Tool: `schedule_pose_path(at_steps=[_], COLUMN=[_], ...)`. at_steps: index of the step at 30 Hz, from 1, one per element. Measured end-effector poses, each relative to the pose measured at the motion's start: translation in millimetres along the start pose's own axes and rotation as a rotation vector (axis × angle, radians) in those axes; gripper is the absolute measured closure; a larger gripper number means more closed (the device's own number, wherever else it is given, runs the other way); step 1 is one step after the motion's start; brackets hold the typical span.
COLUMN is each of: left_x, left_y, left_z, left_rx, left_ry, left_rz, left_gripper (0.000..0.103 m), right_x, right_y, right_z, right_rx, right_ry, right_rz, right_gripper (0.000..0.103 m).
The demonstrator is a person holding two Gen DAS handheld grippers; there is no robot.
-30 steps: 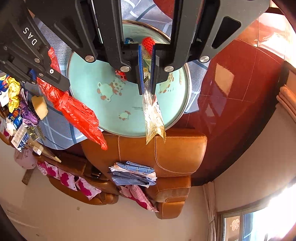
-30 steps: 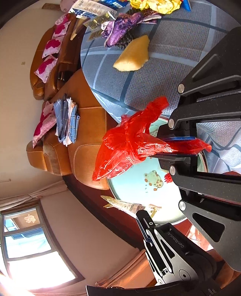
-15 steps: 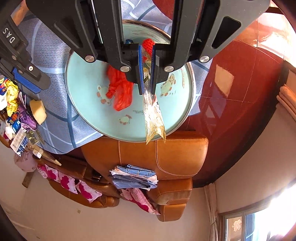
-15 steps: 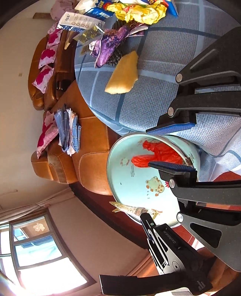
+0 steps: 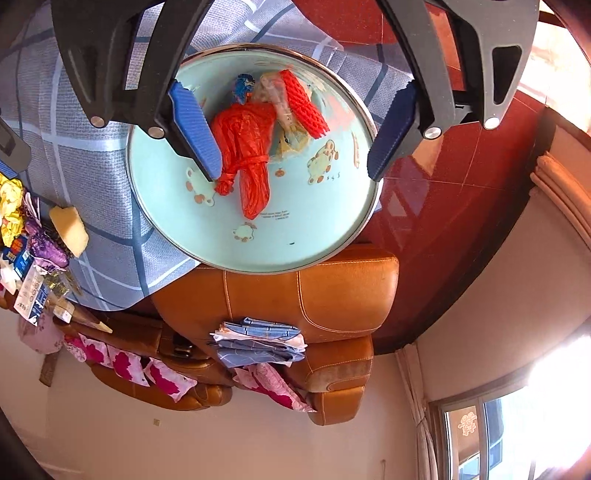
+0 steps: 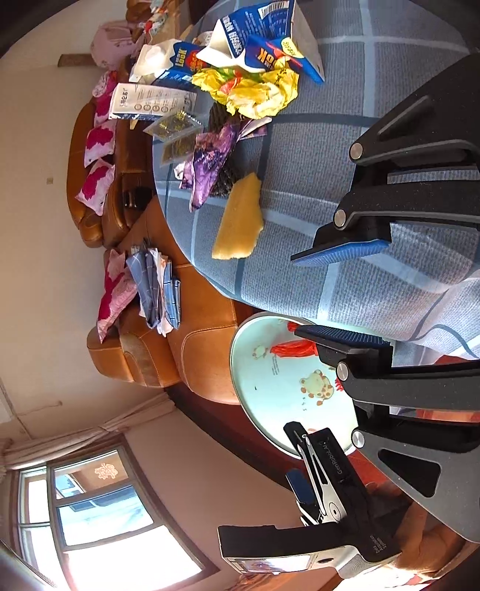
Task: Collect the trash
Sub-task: 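Grasp the blue-white milk carton with the right gripper while the left grasps the yellow plastic bag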
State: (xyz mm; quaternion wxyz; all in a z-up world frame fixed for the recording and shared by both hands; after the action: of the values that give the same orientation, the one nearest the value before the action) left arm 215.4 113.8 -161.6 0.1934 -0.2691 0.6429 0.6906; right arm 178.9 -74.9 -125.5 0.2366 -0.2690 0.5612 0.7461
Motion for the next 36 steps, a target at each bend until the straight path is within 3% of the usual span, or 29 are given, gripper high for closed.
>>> schedule_pose_path(at_steps=[5,8,11,27,32,36], left_x=[2,4,8,36,41,44], left_y=[11,19,25,39,42,40], left_z=[-12,-22,-36,-124,-146,-158], left_rx=[0.015,0.033,0.086,0.189,0.205,0.202], left_ry=[-0.017,-0.011,-0.014,-0.146,-0.186,-0.206], left_rz=[-0.008,-0.01,-0.002,0.02,0.025,0.036], left_gripper=[0.017,0.008,0.007,0.007,0.007,0.007], right_x=[2,4,8,38,33,22], right_y=[12,24,34,78,86,76], right_z=[-21,-39,-61,-168,-188,-197], right_rx=[0.028,0.056,0.088,0.207,0.228,0.242], right_ry=[-0.037,-0.067,-0.102,-0.275,-0.304,-0.288], right_rz=[-0.02,-0.044,-0.06,-0.102,-0.117,-0.094], right_gripper=[0.067,0.056,0.056,0.055,0.031,0.028])
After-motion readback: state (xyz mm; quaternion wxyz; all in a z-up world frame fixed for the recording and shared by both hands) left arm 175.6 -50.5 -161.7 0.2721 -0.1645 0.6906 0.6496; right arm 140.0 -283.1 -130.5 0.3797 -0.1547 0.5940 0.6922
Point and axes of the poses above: each gripper's, at about its wrist camera, not at the fingertips, and y roughly against the way its jaws point, z to its left, x to its underside, the point moved 9 cm from there along -y, roughly the way its jaws point, and after that the axes turned 7 degrees about z, right-handed, at the moved point
